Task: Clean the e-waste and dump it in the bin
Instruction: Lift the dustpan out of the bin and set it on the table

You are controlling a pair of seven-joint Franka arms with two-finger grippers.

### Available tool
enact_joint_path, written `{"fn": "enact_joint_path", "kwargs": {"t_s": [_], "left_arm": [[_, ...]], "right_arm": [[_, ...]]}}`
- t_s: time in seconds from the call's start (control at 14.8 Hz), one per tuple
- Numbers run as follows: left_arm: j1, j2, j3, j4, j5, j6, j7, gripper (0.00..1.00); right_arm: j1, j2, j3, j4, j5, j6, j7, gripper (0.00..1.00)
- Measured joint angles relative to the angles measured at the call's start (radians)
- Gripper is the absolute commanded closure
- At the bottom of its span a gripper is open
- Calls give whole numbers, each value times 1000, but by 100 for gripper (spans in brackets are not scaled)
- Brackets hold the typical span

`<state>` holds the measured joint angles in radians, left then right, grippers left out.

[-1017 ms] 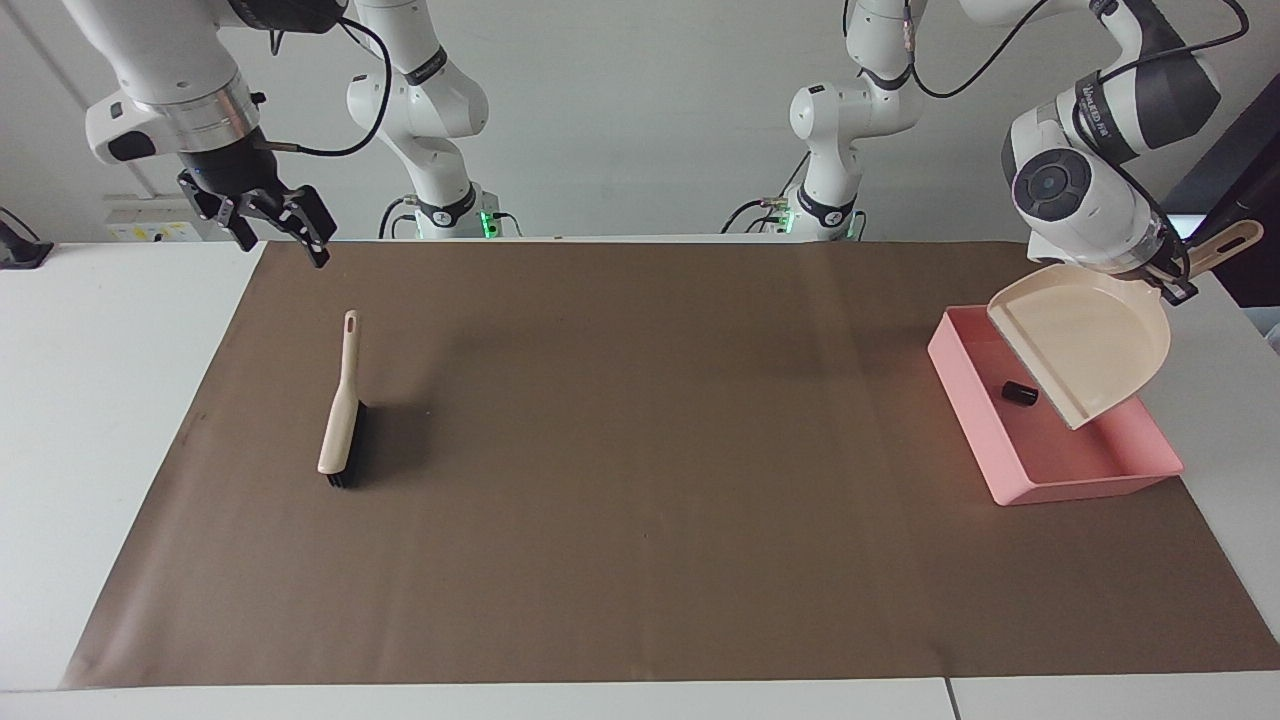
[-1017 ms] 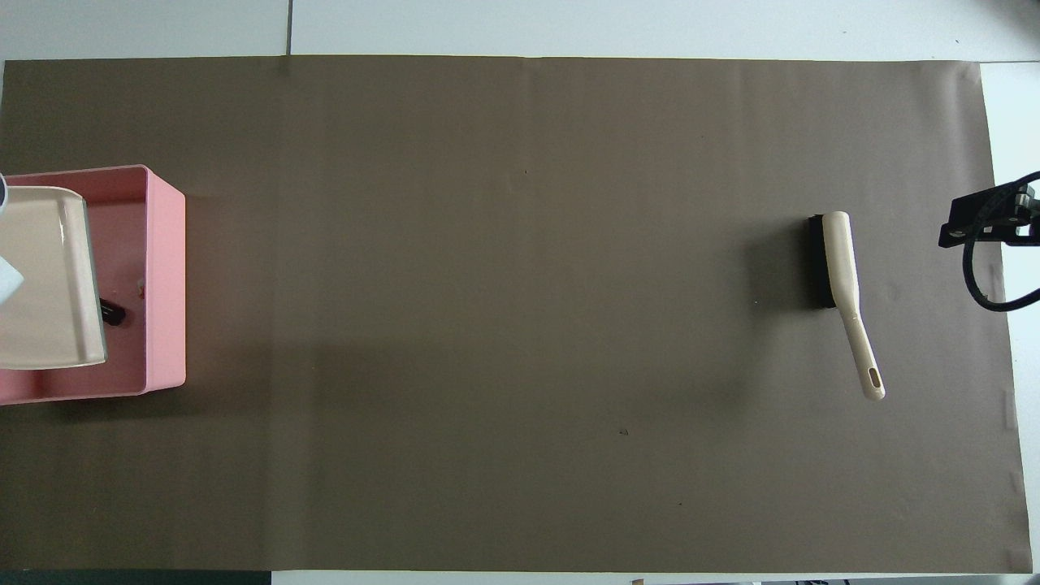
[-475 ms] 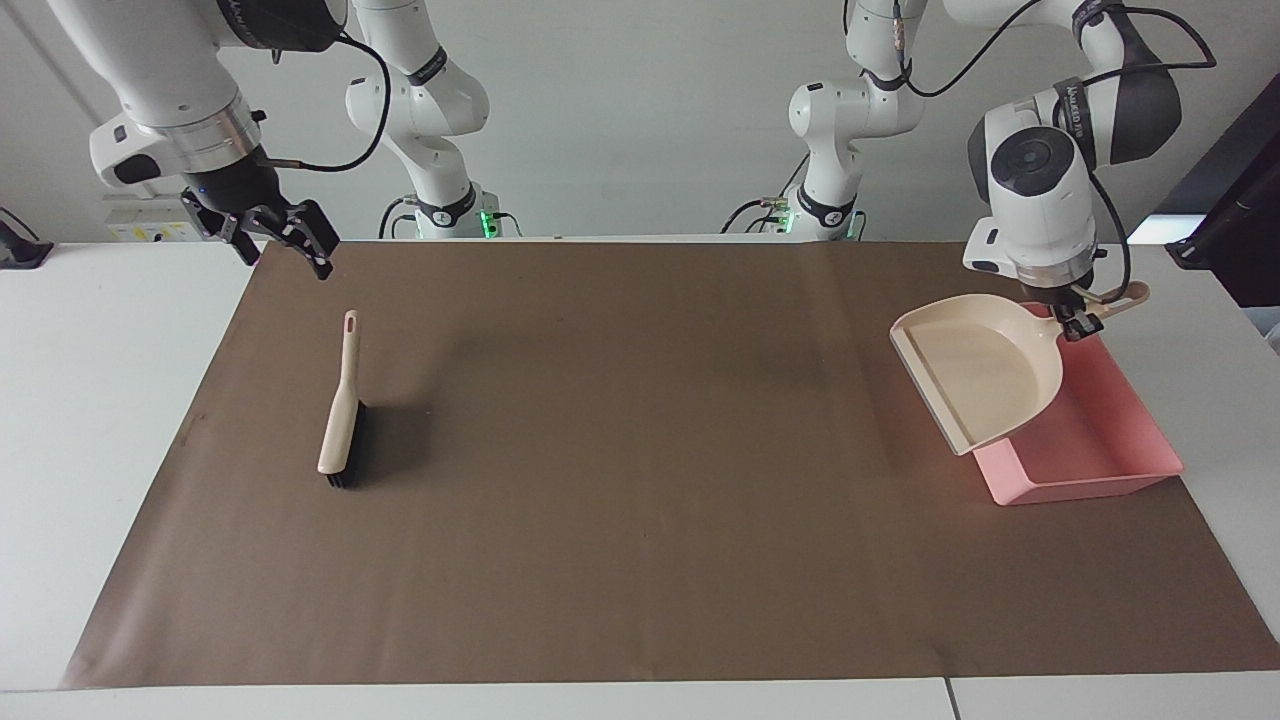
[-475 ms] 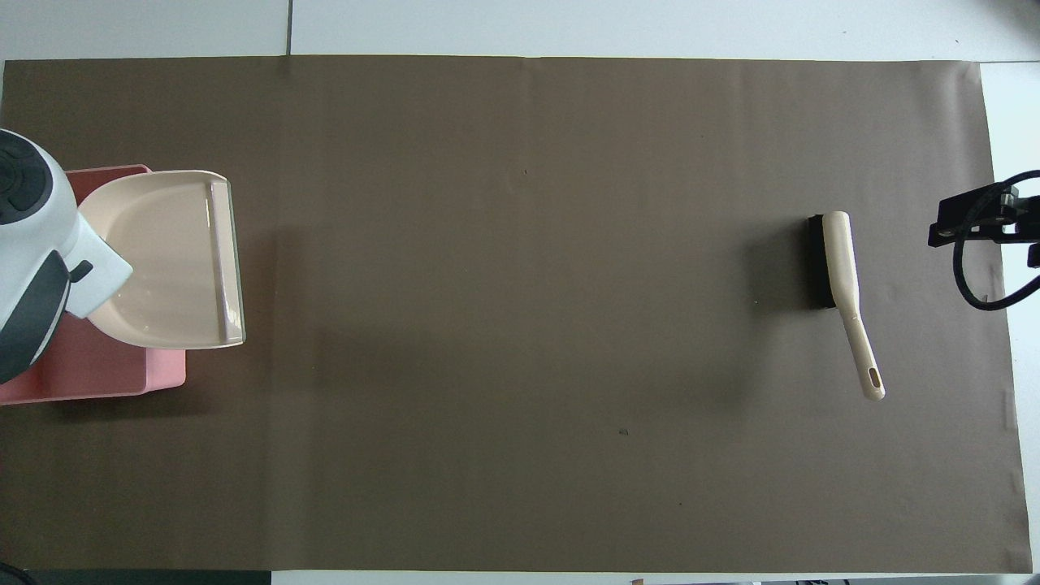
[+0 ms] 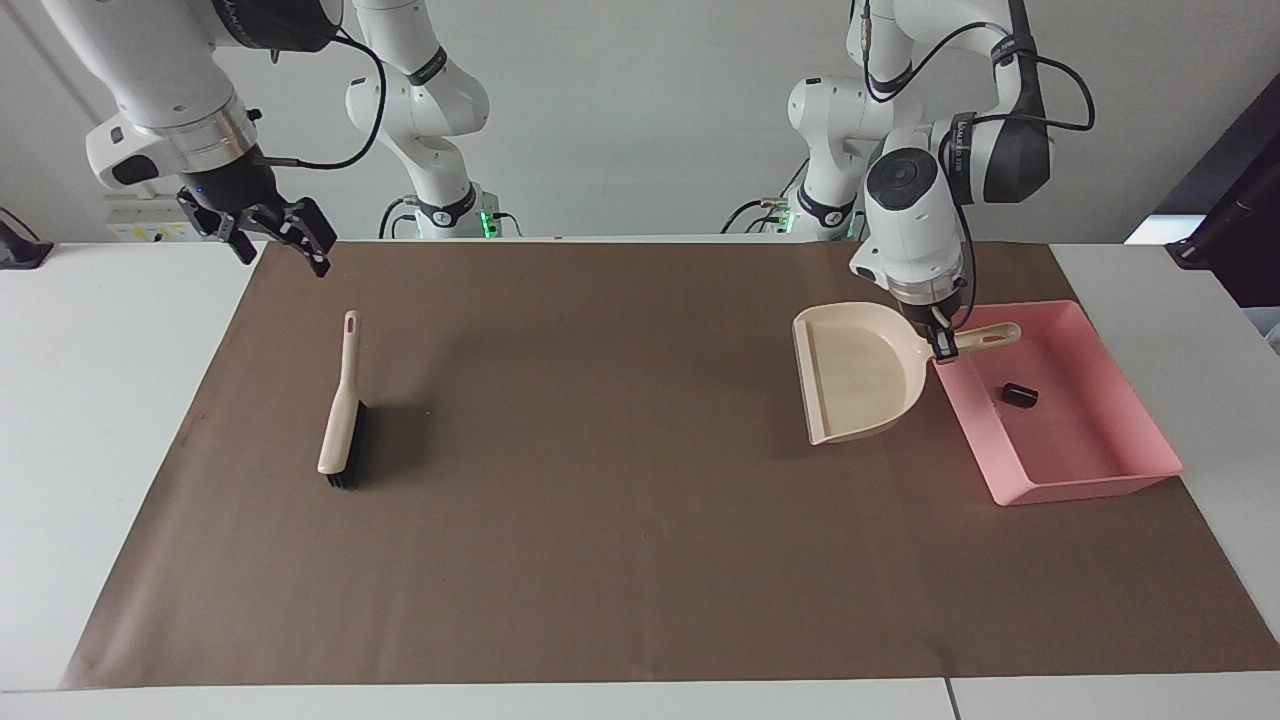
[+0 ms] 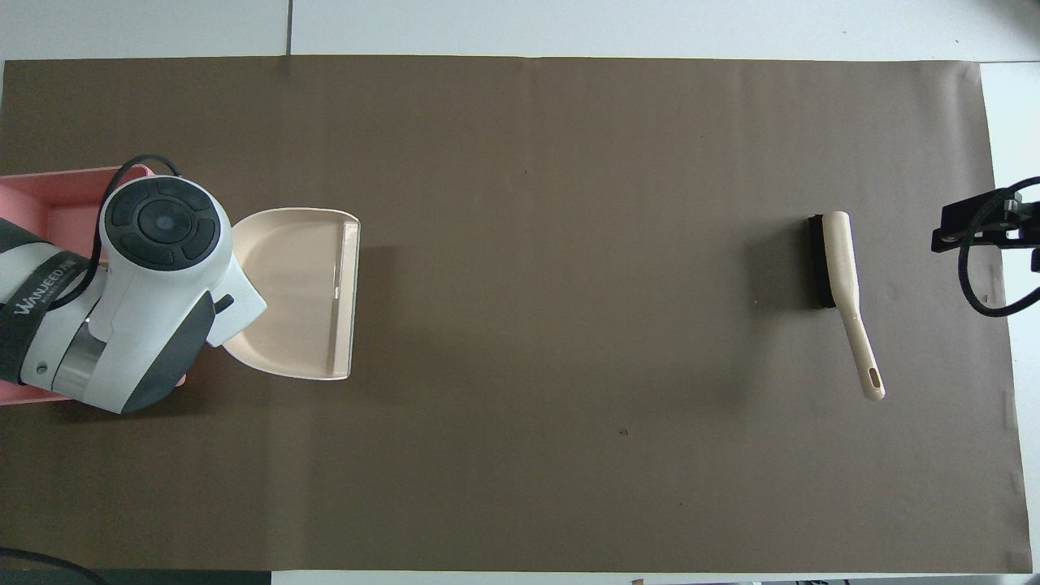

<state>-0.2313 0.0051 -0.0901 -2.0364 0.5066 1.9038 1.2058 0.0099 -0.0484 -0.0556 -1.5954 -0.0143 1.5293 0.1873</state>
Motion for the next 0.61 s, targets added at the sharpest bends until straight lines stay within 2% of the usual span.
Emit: {"fn": "enact_joint_path", "kwargs": {"t_s": [0.61], "left_arm": [[-48, 34, 1, -127, -14, 151, -58, 100]], "right_arm": [[5, -3, 0, 0, 1, 0, 0, 1]]}}
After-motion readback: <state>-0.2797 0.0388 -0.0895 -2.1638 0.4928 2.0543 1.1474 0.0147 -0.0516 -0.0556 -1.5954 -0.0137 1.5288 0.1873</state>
